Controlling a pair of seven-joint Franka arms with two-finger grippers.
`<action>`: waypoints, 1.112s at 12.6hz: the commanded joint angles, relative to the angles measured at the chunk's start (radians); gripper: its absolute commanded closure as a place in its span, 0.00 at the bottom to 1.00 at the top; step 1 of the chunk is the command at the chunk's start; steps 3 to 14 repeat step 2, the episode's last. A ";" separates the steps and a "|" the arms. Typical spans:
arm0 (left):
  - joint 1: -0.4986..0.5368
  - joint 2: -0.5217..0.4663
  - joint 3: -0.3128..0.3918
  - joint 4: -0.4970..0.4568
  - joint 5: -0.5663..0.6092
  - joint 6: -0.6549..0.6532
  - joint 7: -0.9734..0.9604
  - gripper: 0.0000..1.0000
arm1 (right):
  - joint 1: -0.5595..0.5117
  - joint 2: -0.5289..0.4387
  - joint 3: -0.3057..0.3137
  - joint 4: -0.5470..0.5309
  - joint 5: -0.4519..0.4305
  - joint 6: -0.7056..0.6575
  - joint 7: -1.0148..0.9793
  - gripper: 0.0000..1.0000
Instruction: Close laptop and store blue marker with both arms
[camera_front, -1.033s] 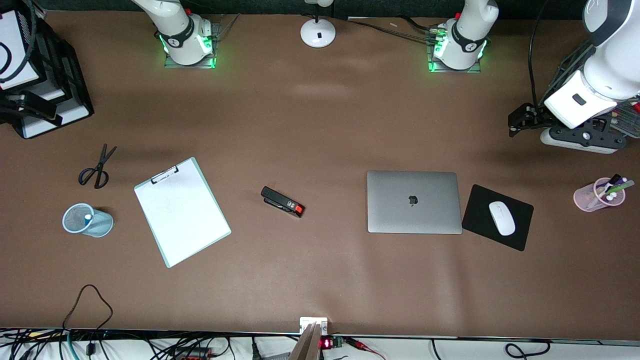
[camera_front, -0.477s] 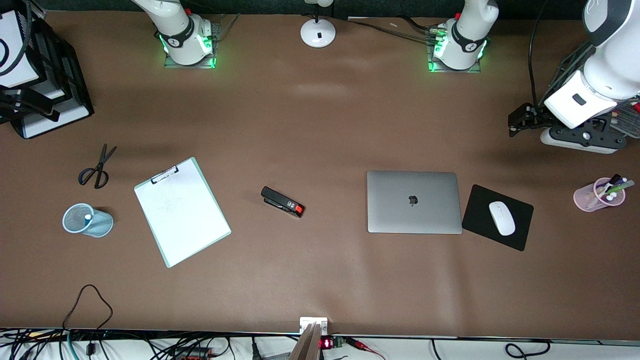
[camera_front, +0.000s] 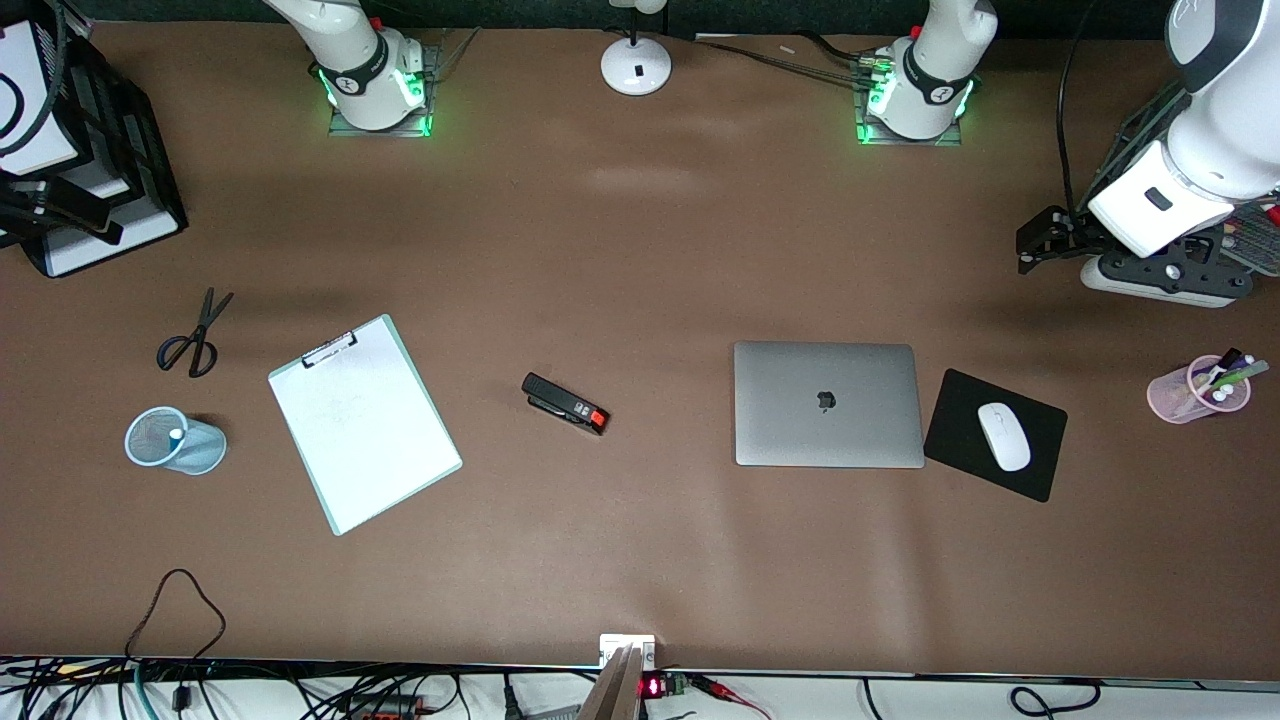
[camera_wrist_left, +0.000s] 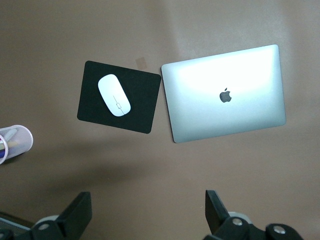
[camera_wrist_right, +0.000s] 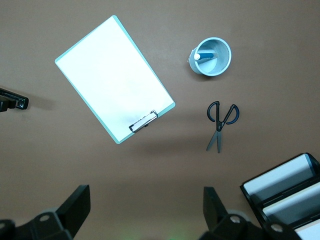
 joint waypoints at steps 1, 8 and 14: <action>-0.006 0.008 0.002 0.018 0.020 -0.009 0.012 0.00 | -0.002 -0.024 0.003 -0.018 0.002 -0.012 0.009 0.00; -0.006 0.008 0.002 0.018 0.020 -0.008 0.012 0.00 | -0.002 -0.026 0.003 -0.018 0.002 -0.012 0.009 0.00; -0.006 0.008 0.002 0.018 0.020 -0.008 0.012 0.00 | -0.002 -0.026 0.003 -0.018 0.002 -0.012 0.009 0.00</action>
